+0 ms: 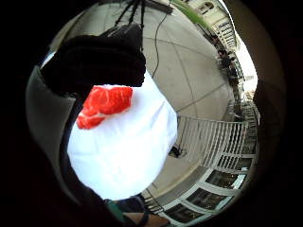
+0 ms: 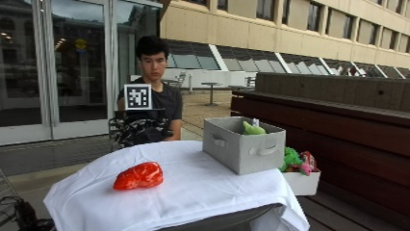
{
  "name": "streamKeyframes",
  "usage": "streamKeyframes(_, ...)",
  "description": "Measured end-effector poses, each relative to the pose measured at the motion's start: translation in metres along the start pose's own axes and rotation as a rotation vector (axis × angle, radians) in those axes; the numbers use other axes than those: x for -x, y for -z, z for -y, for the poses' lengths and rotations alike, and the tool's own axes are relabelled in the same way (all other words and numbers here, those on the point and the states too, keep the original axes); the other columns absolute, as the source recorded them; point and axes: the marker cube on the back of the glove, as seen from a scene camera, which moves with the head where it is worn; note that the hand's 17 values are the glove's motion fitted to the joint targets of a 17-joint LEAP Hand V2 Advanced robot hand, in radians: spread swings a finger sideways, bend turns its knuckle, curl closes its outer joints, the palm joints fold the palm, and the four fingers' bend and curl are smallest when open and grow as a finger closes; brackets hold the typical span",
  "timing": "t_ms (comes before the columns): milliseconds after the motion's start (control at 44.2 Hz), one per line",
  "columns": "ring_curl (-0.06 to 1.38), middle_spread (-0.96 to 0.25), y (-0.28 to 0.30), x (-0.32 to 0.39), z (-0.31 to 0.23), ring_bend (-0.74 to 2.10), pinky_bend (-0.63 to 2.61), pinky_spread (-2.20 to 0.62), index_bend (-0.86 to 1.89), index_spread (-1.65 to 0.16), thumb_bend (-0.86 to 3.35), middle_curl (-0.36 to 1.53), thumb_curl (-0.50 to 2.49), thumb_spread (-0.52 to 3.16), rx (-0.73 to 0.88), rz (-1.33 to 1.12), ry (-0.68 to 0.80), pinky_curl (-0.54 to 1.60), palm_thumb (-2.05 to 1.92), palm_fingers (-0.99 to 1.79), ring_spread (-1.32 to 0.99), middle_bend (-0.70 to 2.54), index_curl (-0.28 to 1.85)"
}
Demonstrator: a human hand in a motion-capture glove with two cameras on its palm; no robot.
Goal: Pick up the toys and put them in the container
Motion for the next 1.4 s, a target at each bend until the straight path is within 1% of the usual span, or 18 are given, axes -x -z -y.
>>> streamKeyframes(68,0.27,-0.02,-0.026,-0.01,-0.002,0.49,1.32,0.04,0.03,-0.31,-0.09,0.37,0.22,0.83,0.059,-0.014,0.036,0.35,-0.11,-0.2,0.03,0.18,0.12)
streamKeyframes(226,0.27,-0.03,-0.086,-0.02,-0.003,0.5,1.31,0.04,0.03,-0.3,-0.08,0.37,0.22,0.84,0.142,-0.029,-0.023,0.35,-0.09,-0.2,0.02,0.19,0.09)
streamKeyframes(384,0.29,-0.04,-0.119,-0.024,-0.004,0.55,1.36,0.03,0.02,-0.31,-0.03,0.38,0.24,0.89,0.275,-0.043,-0.062,0.35,-0.01,-0.15,0.02,0.18,0.07)
streamKeyframes(588,0.38,-0.06,-0.136,-0.027,-0.013,0.86,1.41,-0.07,-0.01,-0.3,0.04,0.4,0.27,1.01,0.309,-0.06,-0.09,0.37,0.17,-0.04,-0.05,0.22,0.03)
streamKeyframes(655,0.41,-0.11,-0.131,-0.027,-0.016,1.05,1.37,-0.21,0.06,-0.31,0.2,0.44,0.33,1.09,0.285,-0.072,-0.077,0.34,0.43,0.37,-0.17,0.37,0.02)
streamKeyframes(678,0.39,-0.11,-0.13,-0.028,-0.017,1.04,1.37,-0.21,0.02,-0.31,0.17,0.42,0.32,1.09,0.273,-0.066,-0.074,0.33,0.39,0.26,-0.17,0.34,0.01)
streamKeyframes(701,0.42,-0.13,-0.128,-0.028,-0.019,1.1,1.36,-0.26,0.09,-0.31,0.23,0.46,0.34,1.12,0.261,-0.055,-0.073,0.34,0.49,0.44,-0.21,0.41,0.03)
streamKeyframes(768,0.42,-0.18,-0.124,-0.03,-0.023,1.11,1.29,-0.33,0.17,-0.32,0.29,0.49,0.39,1.11,0.197,-0.025,-0.078,0.31,0.6,0.65,-0.29,0.52,0.04)
streamKeyframes(791,0.41,-0.19,-0.123,-0.03,-0.022,1.11,1.27,-0.35,0.16,-0.32,0.29,0.49,0.4,1.1,0.145,-0.028,-0.072,0.3,0.61,0.65,-0.3,0.53,0.04)
streamKeyframes(814,0.43,-0.21,-0.123,-0.031,-0.019,1.13,1.2,-0.38,0.24,-0.32,0.31,0.52,0.43,1.0,0.07,-0.039,-0.055,0.29,0.68,0.82,-0.32,0.6,0.06)
streamKeyframes(881,0.43,-0.24,-0.122,-0.029,-0.009,1.18,1.06,-0.42,0.27,-0.32,0.41,0.55,0.5,0.89,-0.127,-0.086,0.004,0.26,0.86,1.06,-0.34,0.71,0.07)
streamKeyframes(949,0.44,-0.26,-0.113,-0.021,-0.024,1.17,0.93,-0.46,0.36,-0.31,0.5,0.59,0.55,0.82,-0.017,-0.118,-0.056,0.24,0.98,1.24,-0.35,0.81,0.12)
streamKeyframes(994,0.45,-0.26,-0.103,-0.014,-0.034,1.16,0.89,-0.48,0.41,-0.3,0.54,0.6,0.58,0.78,0.082,-0.134,-0.088,0.25,1.02,1.26,-0.36,0.86,0.15)
streamKeyframes(1062,0.45,-0.27,-0.079,-0.005,-0.039,1.15,0.84,-0.5,0.47,-0.29,0.54,0.61,0.61,0.67,0.134,-0.155,-0.093,0.25,1.03,1.25,-0.37,0.89,0.18)
streamKeyframes(1153,0.45,-0.29,-0.033,0.009,-0.035,1.14,0.82,-0.49,0.51,-0.28,0.41,0.6,0.62,0.44,0.112,-0.169,-0.096,0.26,0.9,1.19,-0.38,0.85,0.22)
streamKeyframes(1243,0.44,-0.32,0.009,0.021,-0.022,1.1,0.9,-0.48,0.45,-0.3,0.29,0.58,0.61,0.45,-0.058,-0.159,-0.066,0.29,0.75,1.05,-0.4,0.73,0.22)
streamKeyframes(1334,0.43,-0.35,0.07,0.052,-0.042,1.05,0.98,-0.47,0.37,-0.32,0.26,0.56,0.64,0.49,0.049,-0.122,-0.089,0.34,0.72,0.93,-0.42,0.64,0.22)
streamKeyframes(1401,0.42,-0.37,0.093,0.073,-0.041,1.03,1.0,-0.46,0.33,-0.33,0.25,0.55,0.65,0.5,-0.044,-0.109,-0.05,0.35,0.71,0.92,-0.43,0.6,0.21)
